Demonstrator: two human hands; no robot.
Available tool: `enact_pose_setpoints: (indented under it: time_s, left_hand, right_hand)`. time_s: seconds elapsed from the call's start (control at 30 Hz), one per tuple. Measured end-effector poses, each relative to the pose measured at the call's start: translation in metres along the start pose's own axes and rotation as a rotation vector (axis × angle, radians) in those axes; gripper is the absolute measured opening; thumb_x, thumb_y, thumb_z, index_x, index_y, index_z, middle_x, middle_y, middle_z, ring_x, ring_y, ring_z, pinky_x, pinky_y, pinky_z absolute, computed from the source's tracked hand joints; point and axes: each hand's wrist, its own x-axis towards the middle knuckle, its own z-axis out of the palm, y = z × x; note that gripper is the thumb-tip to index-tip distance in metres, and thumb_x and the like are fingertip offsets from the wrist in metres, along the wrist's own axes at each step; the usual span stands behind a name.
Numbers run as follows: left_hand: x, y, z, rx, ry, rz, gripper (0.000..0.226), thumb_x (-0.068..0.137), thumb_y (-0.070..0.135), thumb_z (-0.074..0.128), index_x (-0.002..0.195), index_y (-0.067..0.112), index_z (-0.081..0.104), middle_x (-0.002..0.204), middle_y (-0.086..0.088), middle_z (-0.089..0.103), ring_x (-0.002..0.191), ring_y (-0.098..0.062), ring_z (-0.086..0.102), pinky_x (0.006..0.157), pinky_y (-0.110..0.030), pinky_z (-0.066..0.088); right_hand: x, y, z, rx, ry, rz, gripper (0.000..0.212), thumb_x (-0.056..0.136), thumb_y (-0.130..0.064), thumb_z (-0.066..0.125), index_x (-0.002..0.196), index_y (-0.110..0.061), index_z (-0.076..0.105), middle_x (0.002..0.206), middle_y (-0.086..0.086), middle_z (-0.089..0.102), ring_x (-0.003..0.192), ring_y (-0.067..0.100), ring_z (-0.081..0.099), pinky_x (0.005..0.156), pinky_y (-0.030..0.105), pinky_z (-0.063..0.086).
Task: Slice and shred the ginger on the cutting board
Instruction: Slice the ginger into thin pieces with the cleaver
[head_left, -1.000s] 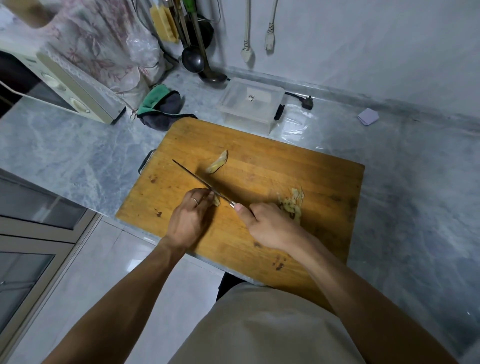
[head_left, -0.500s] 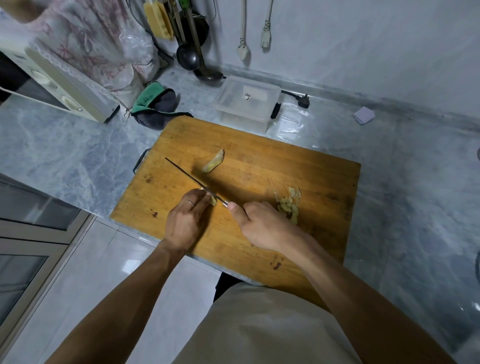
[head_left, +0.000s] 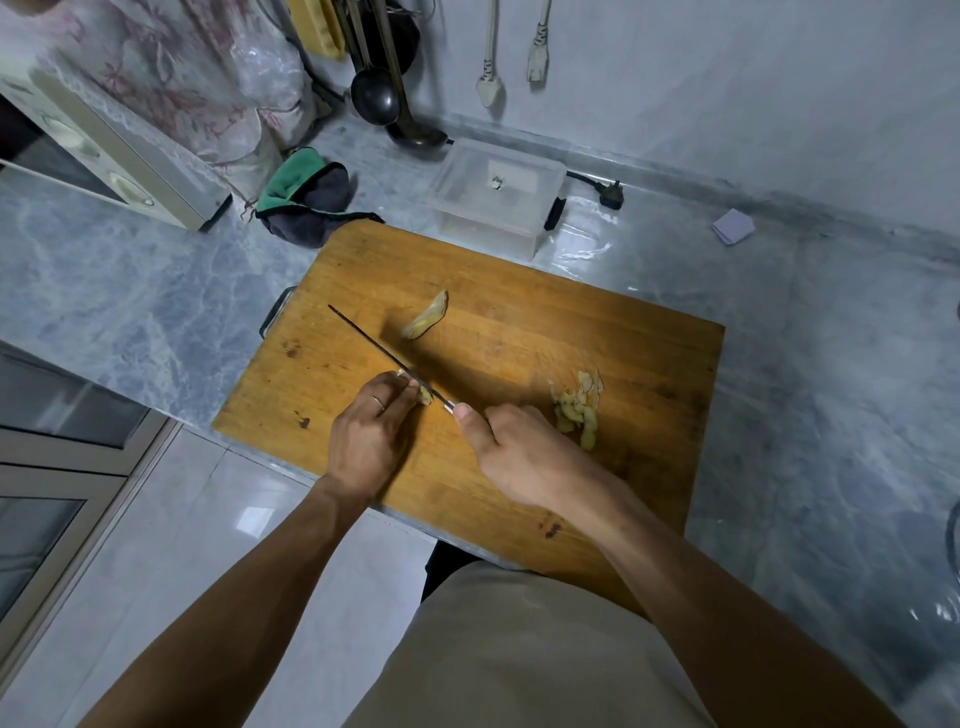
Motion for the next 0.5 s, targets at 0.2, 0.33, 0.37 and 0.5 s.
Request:
enact_pose_setpoints:
  time_s: [0.2,0.33,0.37,0.5]
  left_hand:
    - [0.003,-0.001,0.0,0.027,0.029,0.044,0.033,0.086,0.012,0.054,0.112,0.002,0.071,0.115,-0.019,0.065,0.113,-0.025,0.052,0.068,-0.034,0.057]
    - [0.001,-0.005,0.003,0.025,0.036,0.05,0.035,0.083,0.012,0.058,0.114,0.004,0.07,0.117,-0.017,0.064,0.113,-0.026,0.053,0.068,-0.035,0.057]
    - [0.001,-0.006,0.003,0.023,0.038,0.049,0.035,0.083,0.012,0.058,0.114,0.004,0.07,0.117,-0.017,0.064,0.114,-0.026,0.053,0.07,-0.036,0.057]
    - [0.004,-0.002,0.001,0.025,0.069,0.047,0.032,0.084,0.012,0.056,0.109,0.002,0.073,0.112,-0.018,0.067,0.11,-0.025,0.053,0.07,-0.035,0.057]
  right_hand:
    - [0.004,0.0,-0.004,-0.023,-0.005,0.019,0.06,0.103,-0.063,0.022,0.074,-0.018,0.049,0.084,0.005,0.055,0.063,0.016,0.056,0.055,0.032,0.043]
    - [0.006,0.0,-0.006,-0.04,-0.022,0.022,0.058,0.103,-0.064,0.021,0.074,-0.022,0.047,0.087,0.005,0.052,0.069,0.017,0.056,0.062,0.031,0.041]
    - [0.007,0.0,-0.007,-0.04,-0.022,0.019,0.057,0.103,-0.064,0.021,0.074,-0.022,0.047,0.087,0.005,0.052,0.07,0.017,0.057,0.063,0.032,0.042]
    - [0.011,-0.002,-0.004,-0.078,-0.027,0.025,0.056,0.102,-0.065,0.02,0.079,-0.023,0.048,0.101,0.008,0.054,0.085,0.024,0.06,0.071,0.038,0.048]
